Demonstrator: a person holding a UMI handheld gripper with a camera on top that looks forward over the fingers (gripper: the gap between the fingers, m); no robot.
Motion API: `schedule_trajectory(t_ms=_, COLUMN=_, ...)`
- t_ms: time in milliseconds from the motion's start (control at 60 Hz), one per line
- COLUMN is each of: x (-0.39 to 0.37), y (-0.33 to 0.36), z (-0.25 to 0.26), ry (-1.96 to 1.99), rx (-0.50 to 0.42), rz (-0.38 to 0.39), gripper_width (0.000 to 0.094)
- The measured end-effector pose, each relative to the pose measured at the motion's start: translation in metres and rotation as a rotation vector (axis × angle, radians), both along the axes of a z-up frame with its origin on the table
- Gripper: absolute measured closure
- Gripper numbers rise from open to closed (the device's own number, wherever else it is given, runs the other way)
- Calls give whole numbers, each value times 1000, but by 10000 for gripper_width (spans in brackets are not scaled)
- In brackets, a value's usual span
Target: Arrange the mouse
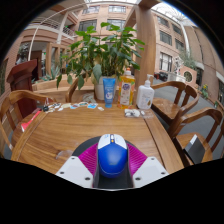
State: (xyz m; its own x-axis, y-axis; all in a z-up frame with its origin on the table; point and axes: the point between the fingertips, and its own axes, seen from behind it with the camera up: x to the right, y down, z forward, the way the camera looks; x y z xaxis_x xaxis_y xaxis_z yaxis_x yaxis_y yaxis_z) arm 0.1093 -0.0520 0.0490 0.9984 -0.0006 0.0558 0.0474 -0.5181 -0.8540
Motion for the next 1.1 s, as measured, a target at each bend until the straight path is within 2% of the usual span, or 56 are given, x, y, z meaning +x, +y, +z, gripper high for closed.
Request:
schedule_trajectory(t_ms=133, x=-13, y=-8, z=-51, ry=18, rx=-99, rz=3, gripper_width=482)
schedule_trajectory(t_ms=217, x=-13, y=-9, z=-55, ry=44, rx=-117, rz=-4, gripper_width=405)
schedule_trajectory(t_ms=250, x=-13, y=-12, z=-53, ry=40, rx=-106, rz=-6, gripper_width=344)
schedule_trajectory(t_ms=317, x=-12, y=-18, z=-44, ry=30, rx=-111, rz=-6, gripper_width=97)
schedule_trajectory(t_ms=333, x=-13, y=-20, z=-42, ry=30, rx=-109, rz=-6, gripper_width=67)
schedule_trajectory(t_ms=367, x=-13, y=-24, z=-36, ry=31, rx=-106, rz=-9, gripper_width=102)
schedule_trajectory(t_ms=433, x=-12, y=-35, z=-22, ry=25, rx=-91, rz=-22, gripper_width=74)
schedule_trajectory(t_ms=800, x=-23, y=-135, z=79, ry=-13, rx=20, rz=-50, gripper_width=83)
schedule_trajectory(t_ms=1100, x=-35, y=-207, z=115, ry=-24, rx=55, rz=-61, gripper_width=80)
